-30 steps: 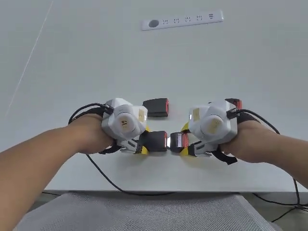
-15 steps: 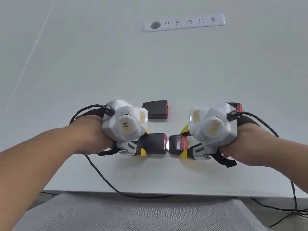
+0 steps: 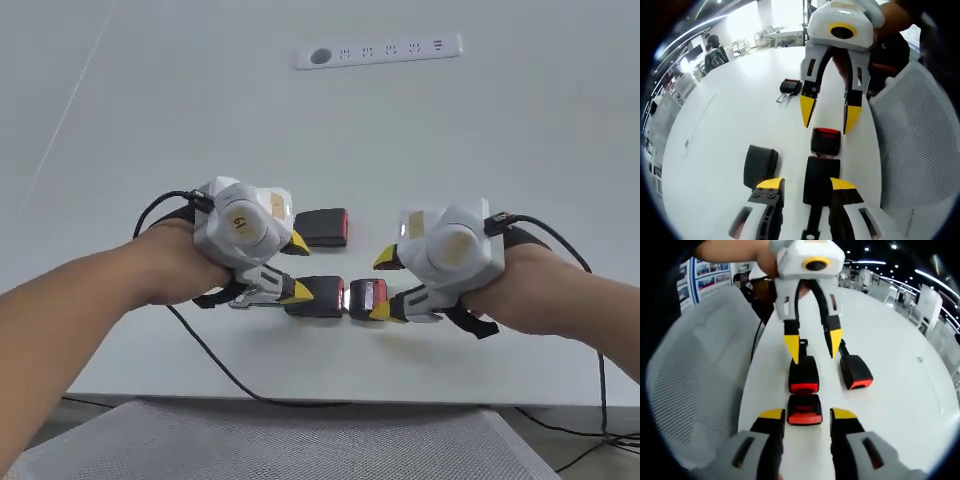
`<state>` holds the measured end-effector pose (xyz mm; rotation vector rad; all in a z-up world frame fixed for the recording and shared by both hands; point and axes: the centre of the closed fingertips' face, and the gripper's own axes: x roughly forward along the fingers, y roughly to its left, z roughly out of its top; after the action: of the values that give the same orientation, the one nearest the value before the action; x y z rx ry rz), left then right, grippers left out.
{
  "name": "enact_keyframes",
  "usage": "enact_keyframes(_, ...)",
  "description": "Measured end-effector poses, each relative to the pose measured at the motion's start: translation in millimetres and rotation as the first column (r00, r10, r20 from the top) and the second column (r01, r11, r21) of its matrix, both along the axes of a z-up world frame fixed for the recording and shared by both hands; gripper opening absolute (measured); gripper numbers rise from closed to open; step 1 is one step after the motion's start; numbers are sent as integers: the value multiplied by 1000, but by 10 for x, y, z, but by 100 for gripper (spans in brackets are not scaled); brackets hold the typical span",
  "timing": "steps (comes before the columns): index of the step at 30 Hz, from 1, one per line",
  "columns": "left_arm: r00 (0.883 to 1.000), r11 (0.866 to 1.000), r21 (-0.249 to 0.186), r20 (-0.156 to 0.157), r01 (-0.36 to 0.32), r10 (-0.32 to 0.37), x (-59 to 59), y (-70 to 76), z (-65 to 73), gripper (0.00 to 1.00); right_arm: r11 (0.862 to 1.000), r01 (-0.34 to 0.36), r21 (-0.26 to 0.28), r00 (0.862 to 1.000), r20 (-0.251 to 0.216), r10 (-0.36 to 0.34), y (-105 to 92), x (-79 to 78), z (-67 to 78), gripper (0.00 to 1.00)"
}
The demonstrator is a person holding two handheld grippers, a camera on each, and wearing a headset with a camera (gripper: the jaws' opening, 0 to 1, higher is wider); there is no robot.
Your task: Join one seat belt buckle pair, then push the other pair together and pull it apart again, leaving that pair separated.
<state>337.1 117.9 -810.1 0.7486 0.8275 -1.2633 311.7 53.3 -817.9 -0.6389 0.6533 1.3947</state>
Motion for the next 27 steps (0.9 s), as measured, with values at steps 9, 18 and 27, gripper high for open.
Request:
enact_keyframes(9, 999, 1000, 3, 33, -5, 5, 350, -68, -4, 39, 999, 32, -22, 999, 38, -31, -259, 260, 89, 39)
enact_keyframes(18, 999, 999, 41, 37, 23, -25, 562, -99, -95, 40, 992, 98, -74, 994, 54, -94, -710, 561, 6, 37)
enact_keyframes(27, 999, 997, 59, 23, 42, -44, 621, -83, -152, 41, 981, 162, -107, 985, 82, -154, -1158, 817, -14, 37)
